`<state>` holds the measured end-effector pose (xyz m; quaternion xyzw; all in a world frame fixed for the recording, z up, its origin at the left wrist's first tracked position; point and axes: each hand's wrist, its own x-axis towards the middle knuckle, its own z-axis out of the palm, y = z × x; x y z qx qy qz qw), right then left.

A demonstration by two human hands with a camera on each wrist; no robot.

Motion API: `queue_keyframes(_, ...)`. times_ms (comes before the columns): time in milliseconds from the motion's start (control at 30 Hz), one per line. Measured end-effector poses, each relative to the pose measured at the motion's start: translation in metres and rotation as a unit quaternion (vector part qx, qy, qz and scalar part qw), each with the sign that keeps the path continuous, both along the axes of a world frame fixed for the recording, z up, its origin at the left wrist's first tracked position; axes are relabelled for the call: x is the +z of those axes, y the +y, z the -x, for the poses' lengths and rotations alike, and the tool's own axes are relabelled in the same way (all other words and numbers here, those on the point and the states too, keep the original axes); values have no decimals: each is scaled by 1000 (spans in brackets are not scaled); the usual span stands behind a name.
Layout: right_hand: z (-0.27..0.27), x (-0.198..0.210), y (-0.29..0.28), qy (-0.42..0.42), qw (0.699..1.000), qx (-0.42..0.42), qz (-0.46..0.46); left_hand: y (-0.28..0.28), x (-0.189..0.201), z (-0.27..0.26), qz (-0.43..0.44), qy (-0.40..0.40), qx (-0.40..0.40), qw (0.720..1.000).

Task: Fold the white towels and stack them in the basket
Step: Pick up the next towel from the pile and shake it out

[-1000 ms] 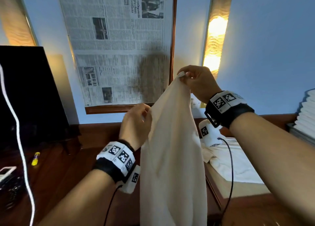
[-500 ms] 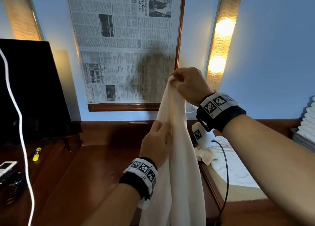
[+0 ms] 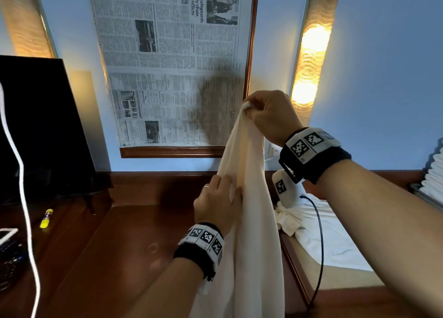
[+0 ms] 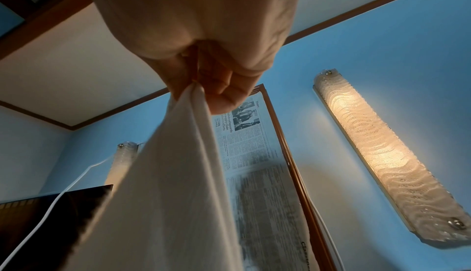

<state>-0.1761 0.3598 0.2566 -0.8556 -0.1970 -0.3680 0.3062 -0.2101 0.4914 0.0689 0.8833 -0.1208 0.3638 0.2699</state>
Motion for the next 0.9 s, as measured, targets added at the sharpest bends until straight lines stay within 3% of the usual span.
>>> queue_keyframes(233,-15,-9,-40,8,999,-23,-49,-11,-4,-4,120,30,-30,992)
queue_keyframes(500,-14,-16,-80,8,997,2,-80,-42,-39,-17,168,83,-52,981)
queue_keyframes(633,-17,-22,-105,12,996,15,-86,-58,-52,-17,190,119,-13,974)
queue_keyframes(767,-22,-30,-132,28,996,9,-87,-60,-36,-16,204,138,14,969)
queue_keyframes(900,-19,-44,-147,113,991,31,-67,-53,-1,-21,187,168,-5,968)
